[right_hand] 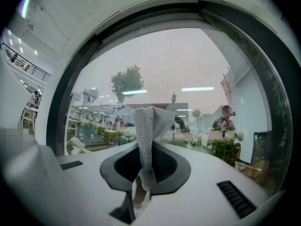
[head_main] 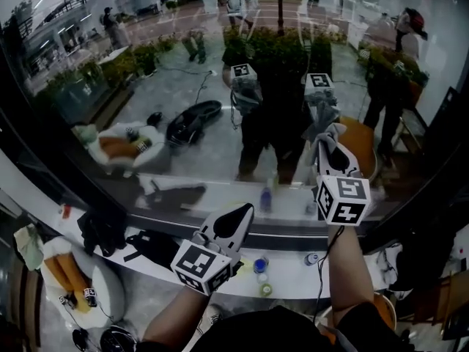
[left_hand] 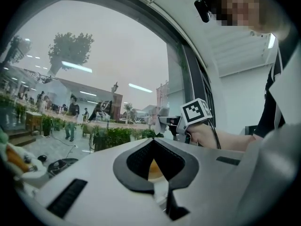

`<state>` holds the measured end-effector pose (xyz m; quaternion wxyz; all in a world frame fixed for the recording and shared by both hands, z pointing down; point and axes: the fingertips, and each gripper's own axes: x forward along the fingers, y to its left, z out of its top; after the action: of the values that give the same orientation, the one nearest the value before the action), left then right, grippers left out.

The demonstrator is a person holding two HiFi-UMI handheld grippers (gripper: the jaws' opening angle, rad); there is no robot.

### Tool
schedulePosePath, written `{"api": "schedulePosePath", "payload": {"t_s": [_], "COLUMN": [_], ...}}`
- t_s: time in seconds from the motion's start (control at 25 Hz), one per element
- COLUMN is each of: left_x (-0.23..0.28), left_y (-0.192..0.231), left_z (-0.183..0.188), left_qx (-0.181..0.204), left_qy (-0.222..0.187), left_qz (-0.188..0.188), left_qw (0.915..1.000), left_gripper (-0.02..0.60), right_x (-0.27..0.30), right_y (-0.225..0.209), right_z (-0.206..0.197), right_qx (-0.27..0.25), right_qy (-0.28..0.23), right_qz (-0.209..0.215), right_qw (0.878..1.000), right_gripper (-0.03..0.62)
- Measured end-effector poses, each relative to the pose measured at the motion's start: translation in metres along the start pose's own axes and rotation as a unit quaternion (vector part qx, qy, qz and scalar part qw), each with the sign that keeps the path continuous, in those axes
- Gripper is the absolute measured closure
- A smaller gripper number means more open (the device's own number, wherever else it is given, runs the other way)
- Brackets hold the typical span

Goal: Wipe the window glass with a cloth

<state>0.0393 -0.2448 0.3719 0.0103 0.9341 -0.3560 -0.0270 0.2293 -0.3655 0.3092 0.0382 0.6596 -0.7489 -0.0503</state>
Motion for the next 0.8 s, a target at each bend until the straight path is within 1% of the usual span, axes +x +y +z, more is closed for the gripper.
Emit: {"api": "schedulePosePath", "payload": {"t_s": [0.16,0.32,0.48,0.8], "left_x": [-0.023,-0.051,-0.074,-0.113], "left_y": [0.026,0.048,0.069,0.103], "left_z": [0.004,0.003,0.006,0.002], "left_qx": [0.003,-0.008,0.004,0.002], "left_qy": [-0.007,-0.010,-0.016,-0.019], "left_qz": [0.015,0.027,0.038,0.068], "left_qw": [0.9999,0.9995,0.9991,0.9975], "left_gripper": [0.575,0.575,0.575,0.575], "right_x": [0.017,0.028,0.040,0.061], "right_y": [0.040,0.083,0.119,0.193], "right_z": [0.008,0.016,0.023,0.026], "right_qx": [-0.007,-0.011,-0.012,-0.019], "right_qy": [-0.001,-0.002,-0.004,-0.006], "right_qz": [0.016,0.030,0.047,0.091], "right_qw": [1.000,0.999,0.999,0.996], "right_gripper": [0.542,0.542,0.542,0.542]}}
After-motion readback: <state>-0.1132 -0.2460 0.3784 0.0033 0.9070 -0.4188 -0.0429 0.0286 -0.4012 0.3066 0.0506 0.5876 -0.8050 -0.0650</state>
